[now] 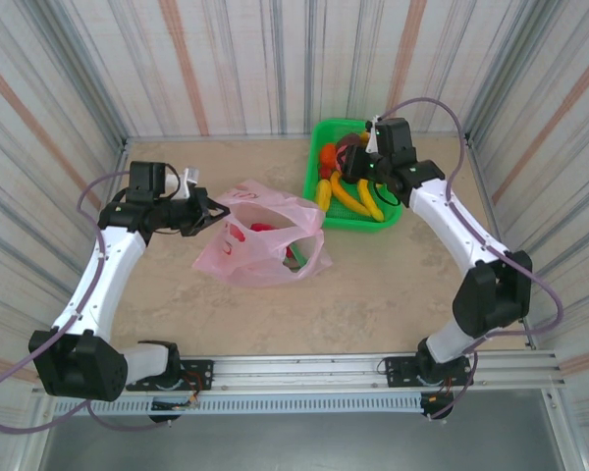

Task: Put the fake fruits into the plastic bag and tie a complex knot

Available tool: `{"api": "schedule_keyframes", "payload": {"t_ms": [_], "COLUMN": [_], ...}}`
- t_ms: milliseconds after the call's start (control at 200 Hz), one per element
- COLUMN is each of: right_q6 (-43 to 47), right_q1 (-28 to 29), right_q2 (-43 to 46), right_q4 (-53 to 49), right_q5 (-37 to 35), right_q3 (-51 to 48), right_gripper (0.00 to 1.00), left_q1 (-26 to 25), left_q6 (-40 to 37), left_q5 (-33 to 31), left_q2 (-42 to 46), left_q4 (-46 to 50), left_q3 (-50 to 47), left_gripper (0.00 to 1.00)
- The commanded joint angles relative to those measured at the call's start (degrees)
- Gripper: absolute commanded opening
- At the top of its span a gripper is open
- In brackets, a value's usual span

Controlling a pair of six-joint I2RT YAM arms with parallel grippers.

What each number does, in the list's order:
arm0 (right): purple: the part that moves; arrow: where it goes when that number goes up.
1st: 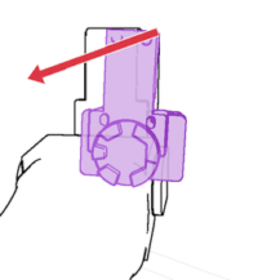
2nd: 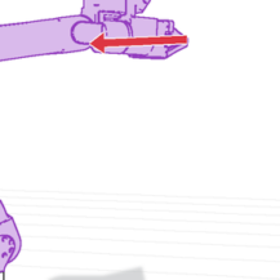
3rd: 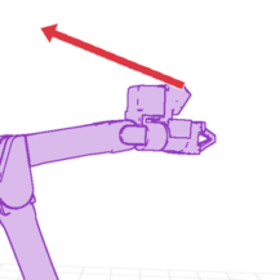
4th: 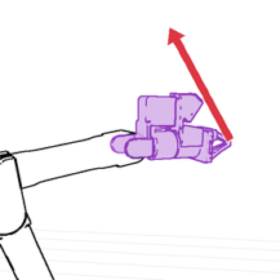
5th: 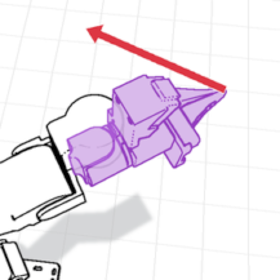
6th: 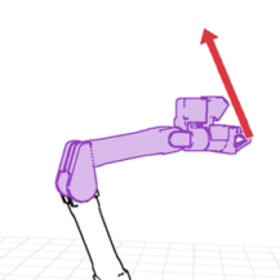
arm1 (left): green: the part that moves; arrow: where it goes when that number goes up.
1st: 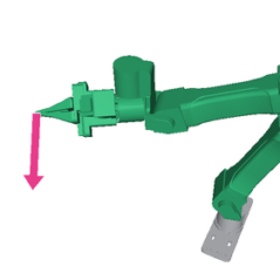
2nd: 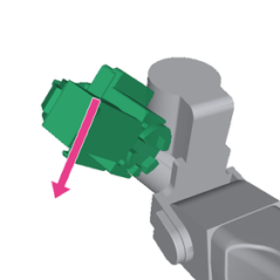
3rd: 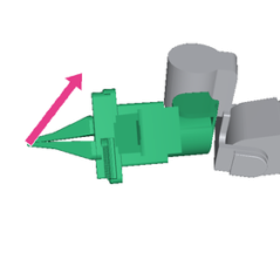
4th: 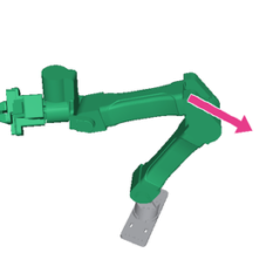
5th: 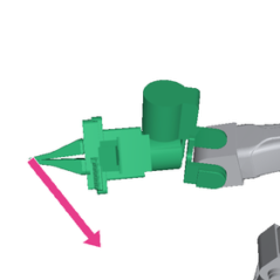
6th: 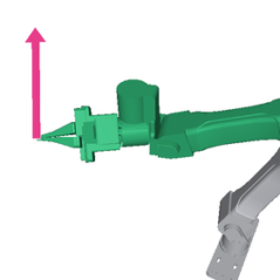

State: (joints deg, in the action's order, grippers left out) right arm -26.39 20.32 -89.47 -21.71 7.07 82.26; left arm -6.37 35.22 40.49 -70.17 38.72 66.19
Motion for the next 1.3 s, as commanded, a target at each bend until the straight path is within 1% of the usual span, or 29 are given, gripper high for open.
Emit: {"api": "schedule_keyframes", "payload": {"t_ms": [0, 235, 471, 1002, 1297], "right_q6": [2.94, 3.97, 5.77, 8.72, 6.21], "right_q1": [1.46, 3.82, 8.6, 22.68, 29.02], "right_q2": [5.13, 12.03, 16.3, 12.77, 8.92], "right_q4": [-2.87, -4.03, -4.55, -8.65, -7.38], "right_q5": [-1.09, -1.1, -0.06, -0.27, 1.19], "right_q3": [-0.73, -1.73, -1.49, 6.04, 7.3], "right_gripper": [0.51, 0.51, 0.5, 0.5, 0.5], "left_q1": [0.39, 0.39, 0.42, 0.39, 0.37], "left_q6": [0.49, 0.46, 0.46, 0.55, 0.46], "left_q5": [0.91, 1.02, 0.91, 1.09, 1.12], "left_q2": [1.44, 1.27, 1.35, 1.63, 1.75], "left_q4": [-0.75, -0.93, -0.93, -0.84, -0.66], "left_q3": [-0.54, -0.38, -0.19, -0.07, -0.23], "left_gripper": [0.0, 0.0, 0.0, 0.0, 0.0]}}
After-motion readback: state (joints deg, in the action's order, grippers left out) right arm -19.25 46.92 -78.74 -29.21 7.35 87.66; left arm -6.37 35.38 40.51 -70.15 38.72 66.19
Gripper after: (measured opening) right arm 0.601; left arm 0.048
